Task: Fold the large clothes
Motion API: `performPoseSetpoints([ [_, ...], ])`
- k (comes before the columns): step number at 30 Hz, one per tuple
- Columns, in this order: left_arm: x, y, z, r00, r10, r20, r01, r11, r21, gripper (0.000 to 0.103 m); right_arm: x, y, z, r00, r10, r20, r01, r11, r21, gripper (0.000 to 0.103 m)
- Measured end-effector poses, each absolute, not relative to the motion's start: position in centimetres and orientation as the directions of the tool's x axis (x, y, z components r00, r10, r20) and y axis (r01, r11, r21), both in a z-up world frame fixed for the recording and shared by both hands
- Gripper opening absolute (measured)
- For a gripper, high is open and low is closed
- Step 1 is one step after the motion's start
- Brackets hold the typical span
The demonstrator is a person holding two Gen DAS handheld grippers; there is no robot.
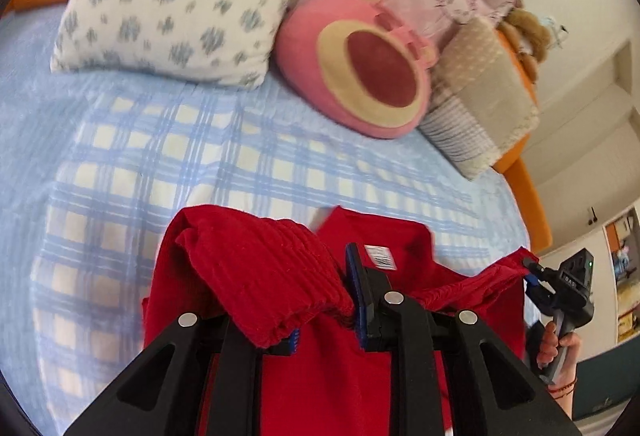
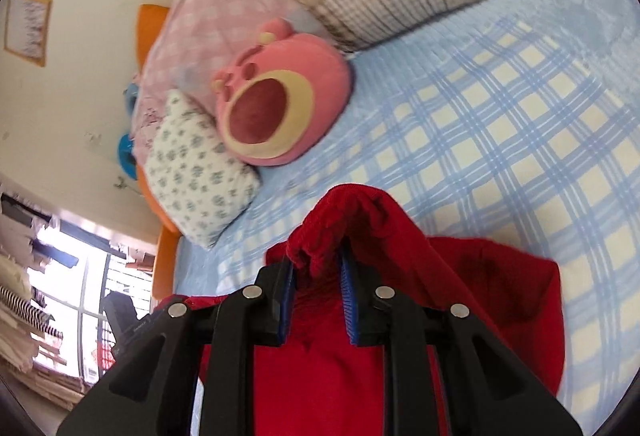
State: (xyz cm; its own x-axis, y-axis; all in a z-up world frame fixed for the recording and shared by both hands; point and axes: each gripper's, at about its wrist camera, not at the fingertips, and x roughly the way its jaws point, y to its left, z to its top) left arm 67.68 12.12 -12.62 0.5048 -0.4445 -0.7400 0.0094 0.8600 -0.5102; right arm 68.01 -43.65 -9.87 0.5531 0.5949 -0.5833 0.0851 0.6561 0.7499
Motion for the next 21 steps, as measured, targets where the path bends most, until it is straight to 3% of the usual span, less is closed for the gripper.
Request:
performPoseSetpoints([
  [6,70.4,12.9,-19.6,0.46,-0.42,-0.782,-0.087,0.855,-0.511,0.029,71.2,-43.1,-14.4,0.546,0.587,-0.597,0.124,0.649,0.751,0.021],
  [9,70.9,13.9,-21.8,0.451,-0.471,-0.759,-0.117,0.811,-0.573,0.032,71.9,-42.9,-16.0,0.546,0.584,-0.601,0.148,0.638,0.756,0.022],
  [13,70.7,15.5,-22.5,0.439,-0.581,-0.685,-0.101,0.726,-0.68,0.039,71.9,-43.3,-16.7,0.536,0.609,-0.585,0.157,0.609,0.778,0.031],
  [14,70.4,15.7,-21.9,0.441,-0.575,-0.689,-0.076,0.741,-0.667,0.052,71.8,-43.6,-16.2,0.539,0.605,-0.586,0.146,0.617,0.773,0.042],
  [15,69.8,16.2,-21.0,0.45,-0.548,-0.705,-0.037,0.778,-0.628,0.058,71.5,-44.1,-15.5,0.555,0.577,-0.599,0.143,0.643,0.753,0.05],
  [16,69.4,16.5,-20.3,0.456,-0.527,-0.717,-0.027,0.797,-0.603,0.067,71.1,-44.8,-14.7,0.577,0.541,-0.613,0.148,0.668,0.729,0.065],
  [17,68.9,17.3,-19.6,0.469,-0.488,-0.736,-0.037,0.822,-0.569,0.086,70.6,-45.5,-14.0,0.597,0.521,-0.61,0.145,0.678,0.721,0.073],
  [18,68.0,18.5,-18.7,0.506,-0.404,-0.762,-0.084,0.856,-0.509,0.098,70.0,-46.5,-13.0,0.615,0.512,-0.6,0.141,0.677,0.723,0.073],
  [21,66.3,20.4,-16.8,0.532,-0.35,-0.771,-0.115,0.872,-0.475,0.098,68.9,-46.7,-10.8,0.604,0.506,-0.616,0.093,0.723,0.685,0.075],
])
